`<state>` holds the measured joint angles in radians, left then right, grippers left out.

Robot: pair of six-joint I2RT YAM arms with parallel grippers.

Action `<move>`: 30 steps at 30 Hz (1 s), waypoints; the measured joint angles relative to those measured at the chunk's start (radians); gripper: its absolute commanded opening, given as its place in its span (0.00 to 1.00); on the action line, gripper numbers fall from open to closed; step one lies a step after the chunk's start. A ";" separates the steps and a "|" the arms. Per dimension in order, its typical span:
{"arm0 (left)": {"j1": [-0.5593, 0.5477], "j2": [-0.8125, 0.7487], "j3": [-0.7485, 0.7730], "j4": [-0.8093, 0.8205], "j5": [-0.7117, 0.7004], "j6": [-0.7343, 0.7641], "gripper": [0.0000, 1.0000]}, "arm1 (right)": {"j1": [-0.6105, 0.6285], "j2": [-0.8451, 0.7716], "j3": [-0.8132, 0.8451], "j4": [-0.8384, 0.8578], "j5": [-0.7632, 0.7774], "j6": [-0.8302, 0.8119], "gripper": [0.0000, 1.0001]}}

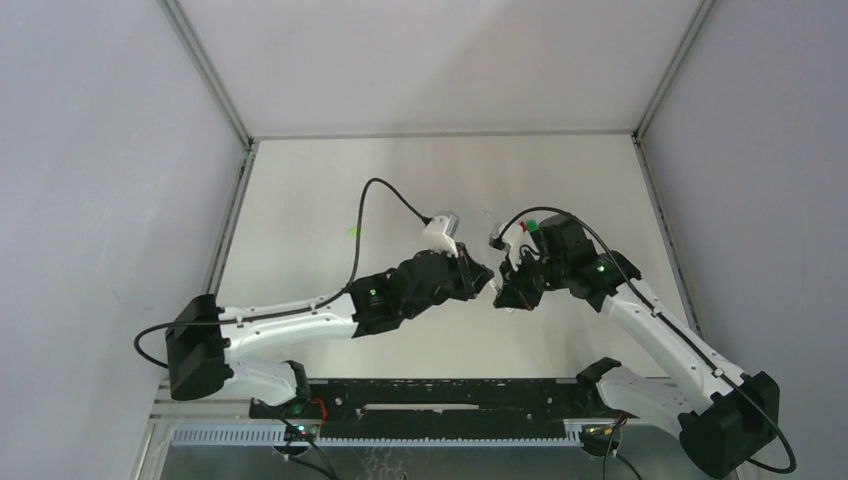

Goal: Insert the pens into the pen caps
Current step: Press the pen cap onto the pen.

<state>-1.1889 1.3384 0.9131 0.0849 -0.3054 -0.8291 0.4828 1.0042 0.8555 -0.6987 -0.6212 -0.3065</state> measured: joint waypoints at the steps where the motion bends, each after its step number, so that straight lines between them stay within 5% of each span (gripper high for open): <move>1: -0.006 0.011 0.016 -0.023 -0.009 -0.002 0.00 | 0.001 0.000 0.000 -0.008 0.013 -0.006 0.00; 13: -0.025 -0.055 -0.025 0.007 -0.016 -0.027 0.05 | -0.036 -0.002 0.000 -0.002 -0.161 0.025 0.00; 23: -0.025 -0.174 -0.100 0.044 -0.016 -0.036 0.25 | -0.008 0.017 0.000 0.095 -0.278 0.031 0.00; 30: -0.099 -0.185 -0.182 -0.106 0.160 -0.058 0.38 | -0.022 0.022 0.029 0.336 -0.267 0.029 0.00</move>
<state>-1.2877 1.1534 0.7307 -0.0212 -0.1452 -0.8875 0.4606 1.0260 0.8845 -0.3630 -0.8886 -0.2779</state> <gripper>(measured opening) 0.340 0.109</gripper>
